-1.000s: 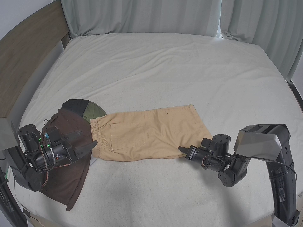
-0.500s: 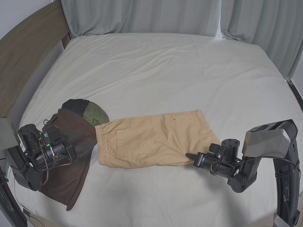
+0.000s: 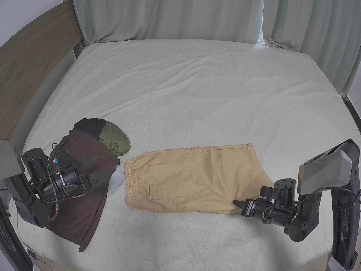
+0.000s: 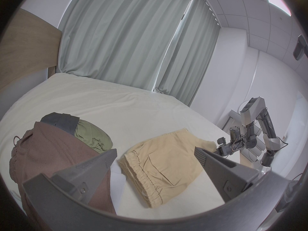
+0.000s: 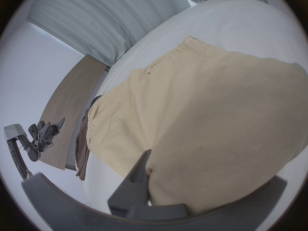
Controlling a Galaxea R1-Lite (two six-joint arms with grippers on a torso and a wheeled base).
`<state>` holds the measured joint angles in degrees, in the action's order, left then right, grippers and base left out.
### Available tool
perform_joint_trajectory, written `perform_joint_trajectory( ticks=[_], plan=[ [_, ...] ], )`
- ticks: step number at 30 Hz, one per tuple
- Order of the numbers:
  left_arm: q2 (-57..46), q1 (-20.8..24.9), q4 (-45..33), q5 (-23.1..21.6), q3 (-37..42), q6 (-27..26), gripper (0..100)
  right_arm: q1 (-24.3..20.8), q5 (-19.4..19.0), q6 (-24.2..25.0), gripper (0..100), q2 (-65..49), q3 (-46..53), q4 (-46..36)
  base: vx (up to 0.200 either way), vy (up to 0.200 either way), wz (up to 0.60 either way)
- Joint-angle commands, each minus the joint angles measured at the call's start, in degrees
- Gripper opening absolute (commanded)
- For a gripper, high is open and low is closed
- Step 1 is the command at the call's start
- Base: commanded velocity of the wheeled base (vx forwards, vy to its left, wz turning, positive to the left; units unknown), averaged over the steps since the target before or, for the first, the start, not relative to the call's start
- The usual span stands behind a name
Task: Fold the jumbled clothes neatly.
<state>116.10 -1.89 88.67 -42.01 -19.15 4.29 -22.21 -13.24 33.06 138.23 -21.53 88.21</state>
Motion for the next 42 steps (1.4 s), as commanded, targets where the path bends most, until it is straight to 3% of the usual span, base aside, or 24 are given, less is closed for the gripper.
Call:
perform_joint_trajectory(
  ticks=[1,6,21,22,28,34,36,42],
  plan=[
    [0.62,-0.04,0.01,0.0,-0.1,0.02,100,-0.03,0.14,-0.37,0,-2.17,3.86,0.03,0.0,0.0,0.0],
    [1.14,-0.13,0.01,0.0,-0.1,0.02,100,1.64,1.02,-2.65,0,-1.47,5.71,0.03,0.0,0.0,0.0],
    [1.85,-0.13,0.01,-0.35,-1.68,0.19,100,1.21,2.16,-2.39,0,-1.21,7.47,0.03,0.0,0.0,0.0],
    [1.85,-0.13,0.01,-0.44,-1.59,0.28,100,1.12,2.25,-2.3,100,-1.3,7.29,0.03,0.0,0.0,0.0],
    [1.76,-0.13,0.01,-0.71,-1.68,1.25,100,-1.96,2.25,-2.21,100,-3.23,11.16,0.03,0.0,0.0,0.0],
    [1.67,-0.22,0.01,-0.97,-1.68,2.3,100,-7.76,1.99,-1.51,100,-6.92,17.66,0.03,0.0,0.0,0.0],
    [1.58,-0.13,0.01,-1.94,-1.24,2.48,100,-11.63,1.81,-1.33,100,-11.32,20.65,0.03,0.0,0.0,0.0],
    [1.32,-0.04,0.01,-3.61,-0.54,4.06,100,-16.9,1.55,2.27,100,-23.18,21.35,-0.06,0.0,0.0,0.0]
  ],
)
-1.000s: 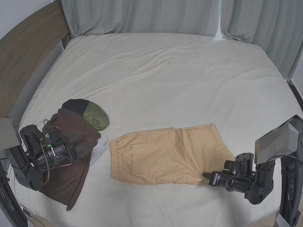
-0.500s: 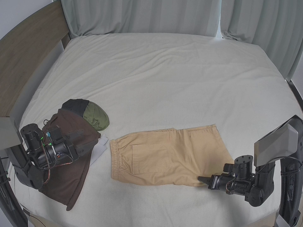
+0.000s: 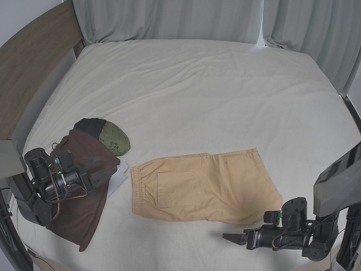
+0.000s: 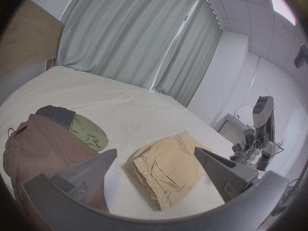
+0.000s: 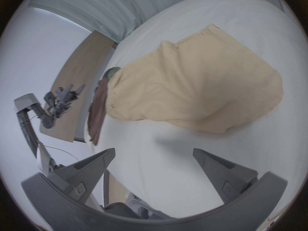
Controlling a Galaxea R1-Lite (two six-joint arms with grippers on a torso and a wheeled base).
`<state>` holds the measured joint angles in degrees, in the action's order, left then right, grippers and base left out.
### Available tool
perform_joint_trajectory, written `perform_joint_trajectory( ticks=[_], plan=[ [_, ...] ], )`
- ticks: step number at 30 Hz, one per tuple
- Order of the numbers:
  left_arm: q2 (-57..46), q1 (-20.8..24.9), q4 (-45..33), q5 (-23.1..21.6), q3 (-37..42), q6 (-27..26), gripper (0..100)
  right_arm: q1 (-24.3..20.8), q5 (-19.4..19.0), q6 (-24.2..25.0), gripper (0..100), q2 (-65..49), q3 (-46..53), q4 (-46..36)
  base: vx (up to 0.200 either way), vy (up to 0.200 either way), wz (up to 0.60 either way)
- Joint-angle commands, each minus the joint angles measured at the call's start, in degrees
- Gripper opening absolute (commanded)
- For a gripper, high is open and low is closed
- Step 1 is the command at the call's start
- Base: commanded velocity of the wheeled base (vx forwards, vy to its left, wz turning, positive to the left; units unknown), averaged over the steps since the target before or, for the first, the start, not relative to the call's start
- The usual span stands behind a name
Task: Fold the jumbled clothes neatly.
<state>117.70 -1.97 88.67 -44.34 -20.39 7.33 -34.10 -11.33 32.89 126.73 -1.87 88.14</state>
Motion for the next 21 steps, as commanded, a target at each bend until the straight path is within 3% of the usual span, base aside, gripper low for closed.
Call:
perform_joint_trajectory(
  ticks=[1,9,14,16,17,21],
  plan=[
    [-0.28,0.13,0.01,-1.63,0.97,1.02,100,-4.93,-0.8,2.53,100,-13.35,1.43,0.02,0.0,0.0,0.0],
    [0.07,0.57,0.01,-2.6,1.94,1.11,100,-0.09,-11.53,2.62,100,-21.35,-1.56,0.02,0.0,0.0,0.0],
    [0.16,0.74,0.01,-2.6,2.11,2.69,100,2.37,-16.62,2.62,100,-23.46,-4.2,0.02,0.0,0.0,0.0],
    [0.16,0.74,0.01,-2.6,2.11,2.87,100,2.46,-16.8,2.62,100,-23.55,-4.29,0.02,0.0,0.0,0.0],
    [0.07,1.62,0.01,-2.51,2.29,5.15,100,4.04,-20.05,2.71,100,-24.52,-5.43,0.02,0.0,0.0,0.0],
    [0.34,1.71,0.01,-2.51,2.9,6.47,100,7.47,-21.99,2.71,100,-25.13,-5.34,0.02,0.0,0.0,0.0]
  ],
)
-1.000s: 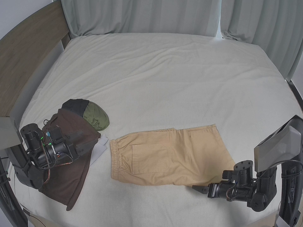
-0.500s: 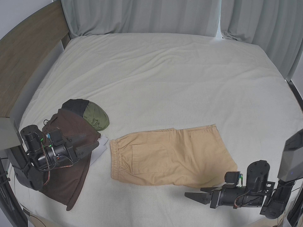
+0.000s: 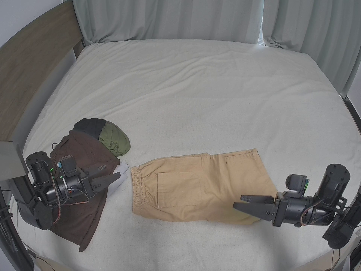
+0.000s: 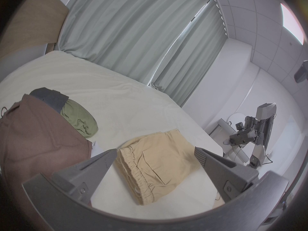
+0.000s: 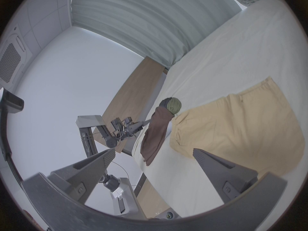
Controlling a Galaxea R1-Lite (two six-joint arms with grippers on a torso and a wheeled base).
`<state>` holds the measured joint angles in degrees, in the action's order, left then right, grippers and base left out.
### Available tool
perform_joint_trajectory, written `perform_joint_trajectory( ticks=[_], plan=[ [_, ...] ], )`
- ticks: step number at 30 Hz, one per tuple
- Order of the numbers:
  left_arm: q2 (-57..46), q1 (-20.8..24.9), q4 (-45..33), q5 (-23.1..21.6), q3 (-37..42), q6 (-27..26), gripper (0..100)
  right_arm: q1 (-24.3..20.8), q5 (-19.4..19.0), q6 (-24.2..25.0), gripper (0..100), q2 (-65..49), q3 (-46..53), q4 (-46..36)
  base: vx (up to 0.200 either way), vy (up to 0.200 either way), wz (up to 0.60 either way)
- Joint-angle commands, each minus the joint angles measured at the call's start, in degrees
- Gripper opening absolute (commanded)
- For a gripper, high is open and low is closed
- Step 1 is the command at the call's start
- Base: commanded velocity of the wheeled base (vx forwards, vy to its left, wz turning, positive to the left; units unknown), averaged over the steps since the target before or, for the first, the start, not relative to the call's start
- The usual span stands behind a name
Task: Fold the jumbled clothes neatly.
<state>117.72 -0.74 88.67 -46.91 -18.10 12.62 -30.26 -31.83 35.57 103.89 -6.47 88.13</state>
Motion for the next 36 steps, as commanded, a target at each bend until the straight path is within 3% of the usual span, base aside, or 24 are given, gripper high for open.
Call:
perform_joint_trajectory(
  ticks=[1,7,26,33,36],
  plan=[
    [0.58,0.57,0.01,0.06,0.7,1.62,100,4.42,-1.83,0.02,100,-2.2,-0.65,0.03,0.0,0.0,0.0],
    [3.39,2.24,0.01,1.03,2.11,5.84,100,8.28,-3.24,0.02,100,-1.94,-1.7,0.03,0.0,0.0,0.0],
    [16.66,5.23,0.1,5.34,0.88,6.28,100,8.9,-3.15,-0.24,100,-0.18,-2.32,0.03,0.0,0.0,0.0],
    [21.32,7.07,0.1,5.51,-2.02,6.37,100,8.99,-3.15,-0.24,100,-0.27,-2.67,0.03,0.0,0.0,0.0],
    [22.99,7.69,0.1,7.62,-4.57,6.54,100,8.99,-3.15,-0.24,100,-0.18,-2.67,0.03,0.0,0.0,0.0]
  ],
)
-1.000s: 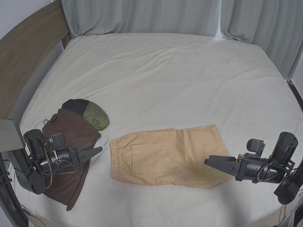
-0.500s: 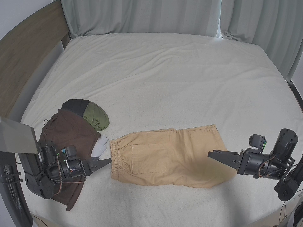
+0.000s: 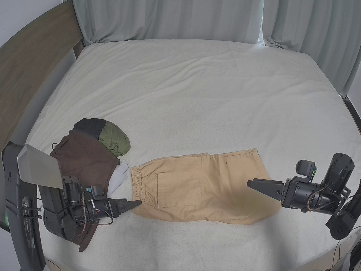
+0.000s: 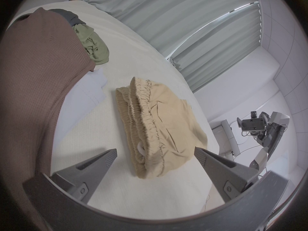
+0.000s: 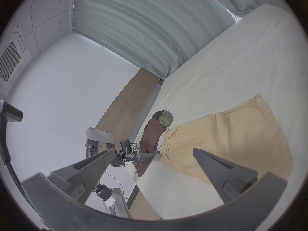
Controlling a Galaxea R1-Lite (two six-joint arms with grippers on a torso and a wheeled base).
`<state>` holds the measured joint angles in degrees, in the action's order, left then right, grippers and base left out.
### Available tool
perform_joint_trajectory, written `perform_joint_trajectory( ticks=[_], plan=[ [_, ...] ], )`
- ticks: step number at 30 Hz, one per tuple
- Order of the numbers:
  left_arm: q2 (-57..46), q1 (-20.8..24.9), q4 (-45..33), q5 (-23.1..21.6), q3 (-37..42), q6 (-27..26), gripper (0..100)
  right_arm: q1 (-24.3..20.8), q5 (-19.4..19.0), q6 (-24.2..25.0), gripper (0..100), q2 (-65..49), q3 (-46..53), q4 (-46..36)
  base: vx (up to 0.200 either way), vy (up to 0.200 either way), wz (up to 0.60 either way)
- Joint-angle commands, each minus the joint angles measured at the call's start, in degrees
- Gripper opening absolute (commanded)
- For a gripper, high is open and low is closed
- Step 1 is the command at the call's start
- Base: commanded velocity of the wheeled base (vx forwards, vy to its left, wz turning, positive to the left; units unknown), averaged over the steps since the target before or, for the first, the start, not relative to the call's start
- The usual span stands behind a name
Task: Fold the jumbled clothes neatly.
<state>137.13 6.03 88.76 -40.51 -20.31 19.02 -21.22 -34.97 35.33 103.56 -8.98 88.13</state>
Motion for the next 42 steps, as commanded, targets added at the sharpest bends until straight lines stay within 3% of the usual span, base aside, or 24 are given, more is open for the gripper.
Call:
perform_joint_trajectory(
  ticks=[1,4,12,34,42],
  plan=[
    [4.11,1.17,0.01,2.28,-2.98,0.14,100,-0.05,-0.01,0.0,100,0.24,-0.07,0.03,0.0,0.0,0.0],
    [5.25,2.32,0.01,4.21,-3.68,0.14,100,-0.13,0.08,0.0,100,0.24,-0.07,0.03,0.0,0.0,0.0],
    [6.22,4.07,0.01,4.39,-4.12,2.16,100,-0.31,0.08,0.0,100,0.24,0.02,0.03,0.0,0.0,0.0],
    [7.01,7.5,0.01,4.65,-10.01,16.58,100,-0.75,0.17,-0.08,100,0.33,0.02,0.03,0.0,0.0,0.0],
    [7.01,7.85,0.01,4.83,-10.45,16.93,100,-0.75,0.08,-0.08,100,0.68,0.11,0.03,0.0,0.0,0.0]
  ],
)
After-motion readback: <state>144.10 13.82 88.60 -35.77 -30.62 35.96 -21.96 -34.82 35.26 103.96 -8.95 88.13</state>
